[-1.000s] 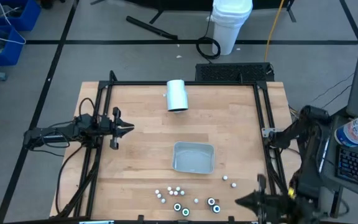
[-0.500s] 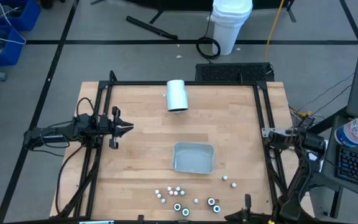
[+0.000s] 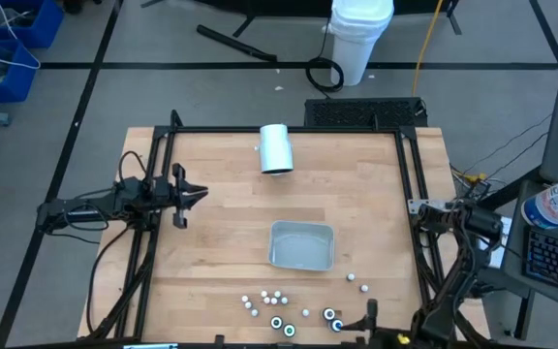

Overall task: Pick & Place food coloring
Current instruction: Put the large blue food coloring bottle into the gray bin

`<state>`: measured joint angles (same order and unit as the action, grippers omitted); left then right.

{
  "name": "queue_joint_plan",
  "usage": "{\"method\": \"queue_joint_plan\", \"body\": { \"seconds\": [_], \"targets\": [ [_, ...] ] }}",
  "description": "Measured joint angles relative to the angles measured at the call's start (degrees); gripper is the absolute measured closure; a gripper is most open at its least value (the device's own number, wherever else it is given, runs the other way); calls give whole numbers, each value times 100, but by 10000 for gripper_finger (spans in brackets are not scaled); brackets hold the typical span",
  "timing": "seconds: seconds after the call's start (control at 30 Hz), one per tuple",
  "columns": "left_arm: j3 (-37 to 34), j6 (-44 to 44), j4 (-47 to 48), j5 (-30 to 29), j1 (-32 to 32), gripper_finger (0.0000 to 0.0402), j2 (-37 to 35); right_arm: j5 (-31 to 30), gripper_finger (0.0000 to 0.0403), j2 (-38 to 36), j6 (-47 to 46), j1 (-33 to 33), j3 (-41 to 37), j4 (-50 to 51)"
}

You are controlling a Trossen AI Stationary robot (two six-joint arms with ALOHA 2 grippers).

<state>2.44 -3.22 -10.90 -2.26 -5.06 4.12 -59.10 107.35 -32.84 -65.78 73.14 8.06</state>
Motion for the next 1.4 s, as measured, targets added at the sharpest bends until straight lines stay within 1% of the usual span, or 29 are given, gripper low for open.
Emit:
{"method": "queue_joint_plan", "body": {
  "seconds": [0.1,0.2,0.3,0.37,0.47,0.57,0.67,0.8,1.0,1.07,1.17,1.27,1.4],
  "targets": [
    [0,0,-2,-84,0,344,0,375,228,-11,-267,29,2,96],
    [0,2,-8,-84,0,344,0,523,225,-7,-727,14,2,323],
    [0,1,-17,-85,0,344,0,322,228,-7,-1087,-29,2,515],
    [0,2,-17,-86,-1,344,0,3,228,-7,-1324,-86,2,716],
    [0,2,-19,-86,-1,344,0,-414,228,-8,-2029,-195,2,1244],
    [0,4,-20,-86,0,344,0,-383,229,-9,-2833,-245,-55,1613],
    [0,4,-64,-86,-1,344,0,-200,229,-7,-3137,-253,-274,1462],
    [0,9,-76,-86,0,344,0,13,229,-7,-3063,-256,-712,613],
    [0,11,-74,-86,0,344,0,50,229,-7,-2130,-224,-1402,-1229],
    [0,11,-74,-85,0,344,0,63,229,-7,-1909,-161,-1579,-1666],
    [0,11,-72,-84,0,344,0,133,229,-7,-1725,-33,-1711,-1940],
    [0,11,-62,-83,0,344,0,277,229,-7,-1609,76,-1762,-1987],
    [0,9,-36,-81,-1,344,0,586,229,-7,-1570,197,-1759,-2030]
  ]
}}
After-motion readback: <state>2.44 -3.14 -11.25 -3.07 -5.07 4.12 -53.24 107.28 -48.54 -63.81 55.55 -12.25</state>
